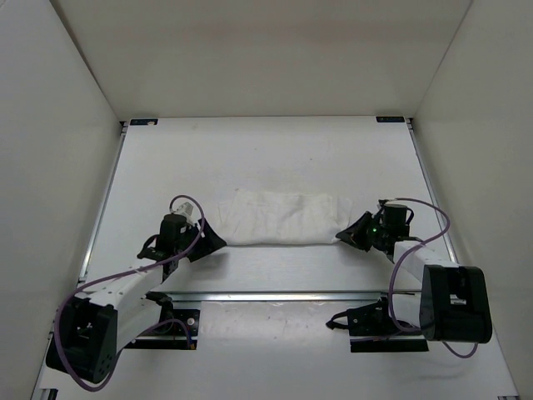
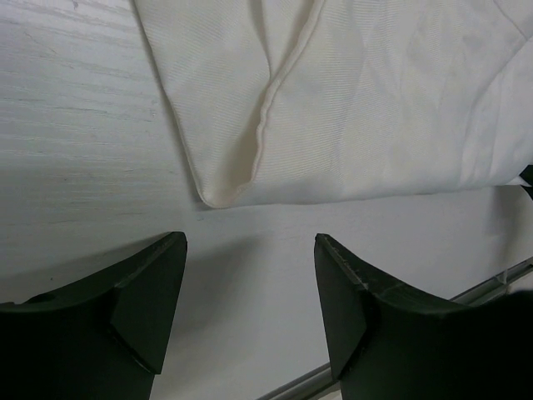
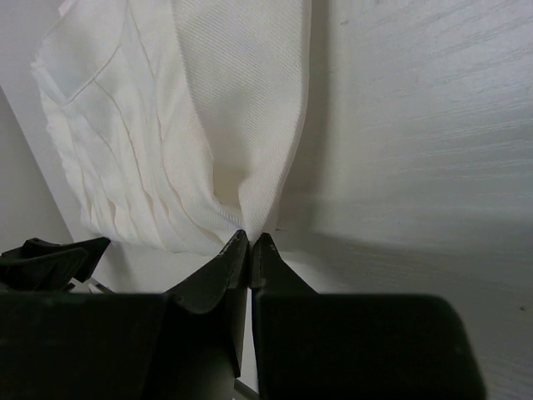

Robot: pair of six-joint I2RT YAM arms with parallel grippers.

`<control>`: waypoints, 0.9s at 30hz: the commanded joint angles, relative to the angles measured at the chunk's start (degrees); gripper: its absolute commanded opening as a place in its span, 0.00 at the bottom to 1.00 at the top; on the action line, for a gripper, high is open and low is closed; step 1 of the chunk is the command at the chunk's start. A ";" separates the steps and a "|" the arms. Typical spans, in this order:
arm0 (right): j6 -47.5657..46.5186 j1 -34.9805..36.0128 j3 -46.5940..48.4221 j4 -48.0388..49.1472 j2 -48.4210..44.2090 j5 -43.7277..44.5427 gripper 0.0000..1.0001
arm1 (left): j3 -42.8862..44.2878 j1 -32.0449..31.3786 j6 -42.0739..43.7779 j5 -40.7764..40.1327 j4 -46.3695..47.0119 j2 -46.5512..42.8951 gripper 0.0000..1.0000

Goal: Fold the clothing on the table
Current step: Fold the skirt

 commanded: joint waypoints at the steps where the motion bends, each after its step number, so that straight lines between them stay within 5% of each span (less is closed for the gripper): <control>1: -1.00 -0.11 0.64 2.57 -1.92 0.22 0.00 | -0.76 -0.71 -0.79 -3.22 0.64 0.11 0.73; 6: -1.18 -0.82 0.38 1.60 -3.77 1.97 0.00 | -0.94 -0.19 -2.03 -7.63 3.99 2.74 0.69; 11: -2.23 -1.60 0.82 -0.15 -4.22 2.33 0.00 | 4.66 -2.64 -2.02 -3.42 14.68 16.78 0.48; 15: -4.42 -4.76 3.09 -4.87 -4.82 2.07 0.00 | 11.09 -6.77 -3.87 2.47 20.41 27.43 0.02; 20: -13.19 -7.15 17.29 -17.26 -1.24 3.21 0.00 | 31.09 -9.41 1.55 10.38 12.99 45.07 0.00; 27: -19.54 8.21 47.01 -32.23 13.96 10.94 0.00 | 42.91 -4.59 2.98 18.48 8.20 52.49 0.00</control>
